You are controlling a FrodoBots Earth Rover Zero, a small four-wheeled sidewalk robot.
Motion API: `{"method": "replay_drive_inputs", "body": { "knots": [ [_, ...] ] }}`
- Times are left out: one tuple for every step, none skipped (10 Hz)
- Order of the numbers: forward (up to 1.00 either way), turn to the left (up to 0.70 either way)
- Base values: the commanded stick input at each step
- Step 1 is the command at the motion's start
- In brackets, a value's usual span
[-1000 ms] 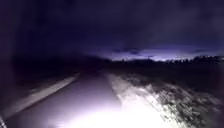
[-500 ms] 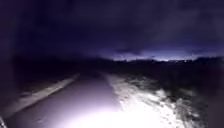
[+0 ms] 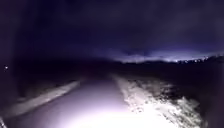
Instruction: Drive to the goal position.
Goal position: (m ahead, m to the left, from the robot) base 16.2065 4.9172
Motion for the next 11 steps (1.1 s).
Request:
{"method": "replay_drive_inputs", "body": {
  "knots": [
    [0.85, 0.0],
    [0.85, 0.01],
    [0.85, 0.01],
    [0.85, 0.06],
    [0.85, 0.19],
    [0.85, 0.32],
    [0.85, 0.29],
    [0.85, 0.22],
    [0.85, 0.16],
    [0.85, 0.1],
    [0.85, 0.04]
  ]
}}
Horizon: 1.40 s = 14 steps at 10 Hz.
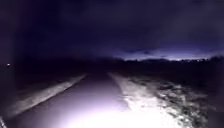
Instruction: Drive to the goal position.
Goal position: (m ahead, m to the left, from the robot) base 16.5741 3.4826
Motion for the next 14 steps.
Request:
{"method": "replay_drive_inputs", "body": {
  "knots": [
    [0.85, 0.0],
    [0.85, 0.0],
    [0.85, 0.0],
    [0.85, 0.0],
    [0.85, 0.0],
    [0.85, 0.34],
    [0.85, 0.34],
    [0.85, 0.29],
    [0.85, 0.14],
    [0.85, 0.0],
    [0.85, 0.0],
    [0.85, 0.0],
    [0.85, 0.0],
    [0.85, 0.0]
  ]
}}
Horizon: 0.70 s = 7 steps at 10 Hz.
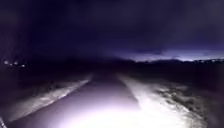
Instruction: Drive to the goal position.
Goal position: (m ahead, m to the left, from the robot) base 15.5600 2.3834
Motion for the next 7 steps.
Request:
{"method": "replay_drive_inputs", "body": {
  "knots": [
    [0.85, 0.0],
    [0.85, 0.0],
    [0.85, 0.0],
    [0.85, 0.0],
    [0.85, 0.0],
    [0.85, 0.0],
    [0.85, 0.0]
  ]
}}
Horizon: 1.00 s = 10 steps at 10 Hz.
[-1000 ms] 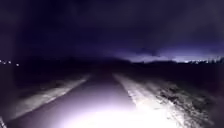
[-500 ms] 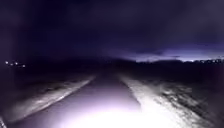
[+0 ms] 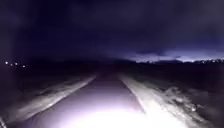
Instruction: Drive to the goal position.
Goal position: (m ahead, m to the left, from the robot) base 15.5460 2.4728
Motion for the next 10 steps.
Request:
{"method": "replay_drive_inputs", "body": {
  "knots": [
    [0.85, 0.0],
    [0.85, 0.0],
    [0.85, 0.0],
    [0.85, 0.0],
    [0.85, 0.0],
    [0.85, 0.0],
    [0.85, 0.0],
    [0.85, 0.0],
    [0.85, 0.0],
    [0.85, 0.0]
  ]
}}
